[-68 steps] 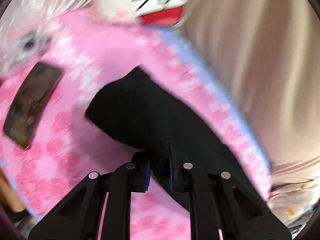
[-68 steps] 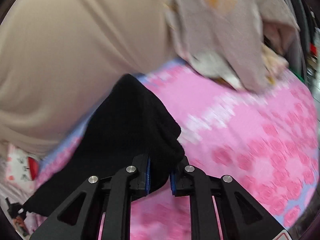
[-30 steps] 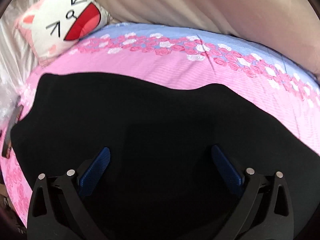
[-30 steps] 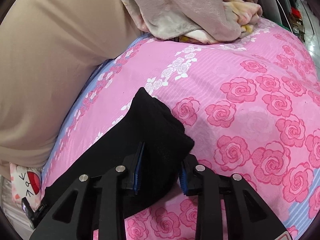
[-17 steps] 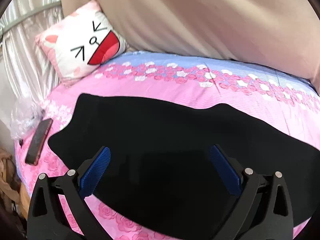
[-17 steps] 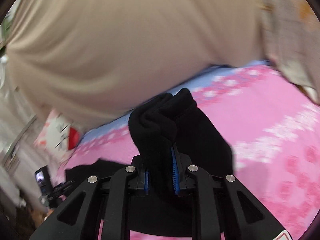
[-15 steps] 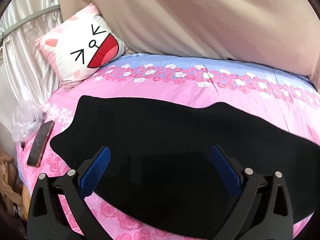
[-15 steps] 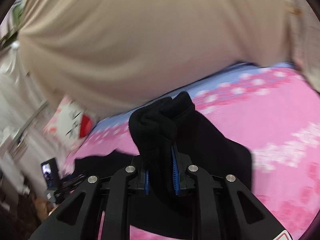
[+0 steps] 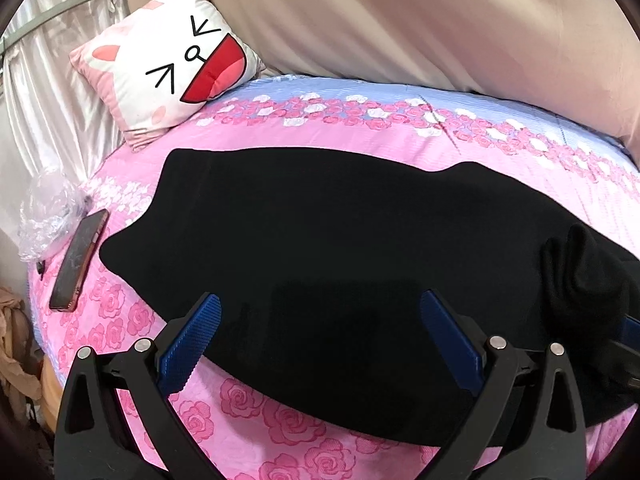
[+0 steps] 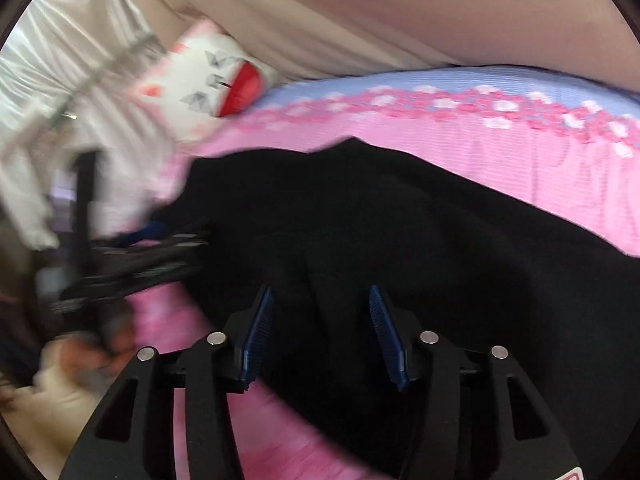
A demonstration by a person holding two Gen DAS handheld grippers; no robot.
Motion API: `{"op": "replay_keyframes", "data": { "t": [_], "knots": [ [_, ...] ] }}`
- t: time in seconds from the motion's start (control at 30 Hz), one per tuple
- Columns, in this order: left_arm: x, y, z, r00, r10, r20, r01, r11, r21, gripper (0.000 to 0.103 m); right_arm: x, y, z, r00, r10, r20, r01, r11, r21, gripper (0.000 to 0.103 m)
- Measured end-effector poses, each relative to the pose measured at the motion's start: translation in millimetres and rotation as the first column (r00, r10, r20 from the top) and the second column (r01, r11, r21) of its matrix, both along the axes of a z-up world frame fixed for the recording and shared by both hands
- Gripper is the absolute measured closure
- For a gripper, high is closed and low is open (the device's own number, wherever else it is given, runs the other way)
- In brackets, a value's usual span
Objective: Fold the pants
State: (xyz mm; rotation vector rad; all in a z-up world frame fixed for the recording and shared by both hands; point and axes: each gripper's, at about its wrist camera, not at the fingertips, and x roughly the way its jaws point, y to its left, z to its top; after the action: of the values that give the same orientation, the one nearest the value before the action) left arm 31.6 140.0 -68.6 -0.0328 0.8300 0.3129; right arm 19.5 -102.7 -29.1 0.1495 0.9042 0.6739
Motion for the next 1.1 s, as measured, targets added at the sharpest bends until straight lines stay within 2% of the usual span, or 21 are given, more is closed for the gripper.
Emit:
{"op": "replay_keyframes", "data": {
  "t": [0.07,0.13,0.23,0.3,0.33,0.4,0.43,0.47,0.57,0.63,0.67,0.7,0.73,0.8,0.83,0.87,0.93,1.0,1.03,1.07,1.1],
  "knots": [
    [-2.6,-0.1,5.3,1.000,-0.019,0.020,0.019,1.000,-0.024,0.005,-15.6,-20.8,17.9,0.999,0.005,0.037,-0.007,0.999,0.032,0.038],
    [-4.7,-6.4,15.7,0.998,-0.052,0.041,0.054,0.997,-0.050,0.005,-28.8,-45.5,30.6,0.997,-0.027,0.076,0.024,0.999,0.030,0.037],
    [-8.9,-21.9,33.7,0.986,-0.145,0.085,0.153,0.983,-0.098,0.005,-40.4,-99.1,44.2,0.975,-0.187,0.118,0.192,0.981,-0.030,0.037],
    [-8.0,-40.1,38.6,0.971,-0.222,0.088,0.234,0.959,-0.159,0.005,-43.7,-145.0,38.2,0.935,-0.342,0.091,0.348,0.935,-0.061,0.035],
    [-6.0,-47.4,37.0,0.965,-0.250,0.078,0.261,0.947,-0.187,0.005,-44.3,-171.7,28.9,0.905,-0.422,0.045,0.424,0.904,-0.057,0.035],
    [3.1,-66.7,24.9,0.951,-0.307,0.030,0.304,0.916,-0.261,0.005,-45.9,-203.6,11.2,0.864,-0.501,-0.048,0.500,0.866,-0.028,0.034],
    [7.4,-74.0,17.5,0.948,-0.317,0.002,0.305,0.910,-0.279,0.005,-46.1,-209.2,5.7,0.858,-0.508,-0.073,0.509,0.861,-0.010,0.034],
    [13.3,-82.2,6.4,0.950,-0.311,-0.038,0.289,0.916,-0.279,0.005,-47.1,-217.3,-3.9,0.851,-0.513,-0.109,0.518,0.855,0.022,0.034],
    [21.9,-90.9,-19.1,0.962,-0.244,-0.118,0.218,0.956,-0.198,0.005,-41.7,-213.7,-28.4,0.850,-0.493,-0.186,0.512,0.856,0.073,0.034],
    [19.4,-93.9,-23.8,0.965,-0.240,-0.100,0.219,0.958,-0.186,0.005,-41.0,-207.5,-42.8,0.854,-0.477,-0.208,0.501,0.861,0.085,0.033],
    [18.3,-95.4,-22.7,0.966,-0.238,-0.097,0.220,0.960,-0.171,0.005,-39.6,-202.0,-45.8,0.863,-0.473,-0.180,0.494,0.864,0.098,0.036],
    [17.2,-96.5,-20.9,0.967,-0.236,-0.096,0.220,0.963,-0.156,0.005,-36.7,-195.1,-46.4,0.876,-0.452,-0.166,0.471,0.876,0.105,0.047],
    [15.0,-97.6,-18.2,0.968,-0.234,-0.087,0.220,0.965,-0.141,0.005,-33.5,-191.2,-46.1,0.889,-0.424,-0.172,0.444,0.890,0.103,0.078],
    [6.3,-98.5,-4.2,0.977,-0.213,-0.028,0.211,0.975,-0.063,0.005,-35.5,-173.1,-24.0,0.908,-0.408,-0.092,0.415,0.908,0.065,0.080],
    [3.4,-101.0,1.3,0.981,-0.194,-0.006,0.194,0.981,0.018,0.005,-37.7,-167.4,-14.8,0.913,-0.404,-0.060,0.407,0.911,0.060,0.081],
    [4.6,-101.0,1.4,0.984,-0.178,-0.009,0.178,0.982,0.069,0.005,-42.7,-163.0,-1.9,0.918,-0.397,-0.015,0.397,0.916,0.065,0.081],
    [13.1,-96.7,-11.1,0.988,-0.139,-0.059,0.146,0.981,0.128,0.005,-43.0,-163.4,-1.3,0.916,-0.400,0.000,0.400,0.916,0.034,0.079],
    [16.3,-82.7,-20.4,0.989,-0.122,-0.085,0.127,0.990,0.058,0.005,-33.3,-171.9,-28.1,0.900,-0.432,-0.055,0.427,0.900,-0.085,0.072],
    [15.1,-74.3,-21.1,0.989,-0.115,-0.088,0.117,0.993,0.009,0.005,-32.4,-177.9,-40.5,0.887,-0.453,-0.093,0.445,0.891,-0.090,0.069],
    [11.9,-62.3,-18.1,0.991,-0.106,-0.079,0.103,0.994,-0.044,0.005,-38.5,-186.8,-37.7,0.877,-0.468,-0.109,0.471,0.882,-0.005,0.067],
    [7.2,-51.4,-12.4,0.994,-0.094,-0.059,0.090,0.993,-0.073,0.005,-42.2,-189.3,-32.9,0.866,-0.487,-0.116,0.491,0.871,0.003,0.067]
  ]
}}
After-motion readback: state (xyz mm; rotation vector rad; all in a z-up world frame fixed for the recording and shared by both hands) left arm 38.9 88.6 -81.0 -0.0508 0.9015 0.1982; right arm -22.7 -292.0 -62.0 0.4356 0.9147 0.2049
